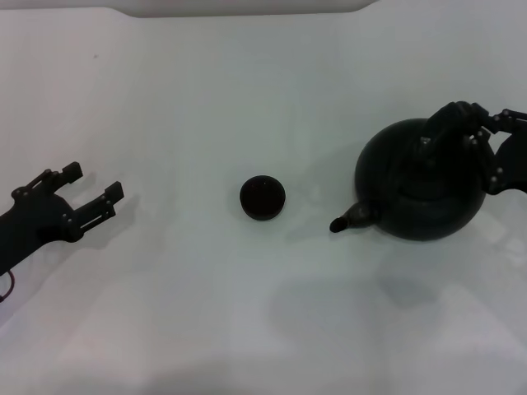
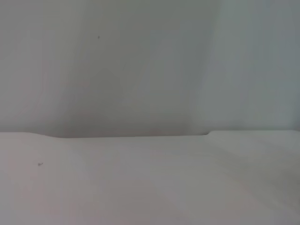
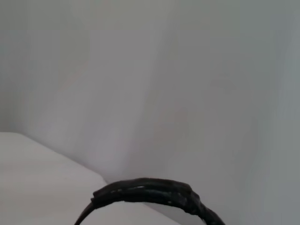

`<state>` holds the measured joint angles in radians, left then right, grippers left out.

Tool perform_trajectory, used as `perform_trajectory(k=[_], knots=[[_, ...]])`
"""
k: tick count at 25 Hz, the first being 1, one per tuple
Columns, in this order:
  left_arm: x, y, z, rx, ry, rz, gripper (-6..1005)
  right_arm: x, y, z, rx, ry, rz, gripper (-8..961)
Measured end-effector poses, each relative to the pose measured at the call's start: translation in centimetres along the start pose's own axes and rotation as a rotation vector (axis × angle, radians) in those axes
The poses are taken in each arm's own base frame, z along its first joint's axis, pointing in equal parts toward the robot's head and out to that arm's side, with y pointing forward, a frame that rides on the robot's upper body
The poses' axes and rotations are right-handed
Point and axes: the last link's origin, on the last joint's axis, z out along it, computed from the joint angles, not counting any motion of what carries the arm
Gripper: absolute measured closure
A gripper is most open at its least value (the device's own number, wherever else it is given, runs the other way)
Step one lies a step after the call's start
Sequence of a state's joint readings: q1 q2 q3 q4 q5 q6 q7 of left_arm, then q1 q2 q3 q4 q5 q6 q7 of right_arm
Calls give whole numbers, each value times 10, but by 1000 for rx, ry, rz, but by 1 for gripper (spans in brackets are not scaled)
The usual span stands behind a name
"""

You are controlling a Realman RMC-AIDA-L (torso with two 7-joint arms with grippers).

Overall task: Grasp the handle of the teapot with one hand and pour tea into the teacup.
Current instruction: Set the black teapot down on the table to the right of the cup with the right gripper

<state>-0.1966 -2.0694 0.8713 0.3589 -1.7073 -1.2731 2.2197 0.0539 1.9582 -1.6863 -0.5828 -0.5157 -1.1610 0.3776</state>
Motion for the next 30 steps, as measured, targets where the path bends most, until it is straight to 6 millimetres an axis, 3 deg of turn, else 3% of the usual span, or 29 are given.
perform_trajectory(k=[18,23,30], knots=[[-1,0,-1,0,-1,-1,166,6,-3,3,36,15,21,856],[-1,0,-1,3,0,-2,166,6,-3,3,43,17,24,810],[-1,-1,-2,7,1,-4,168,7,-2,0,49,17,35,521]])
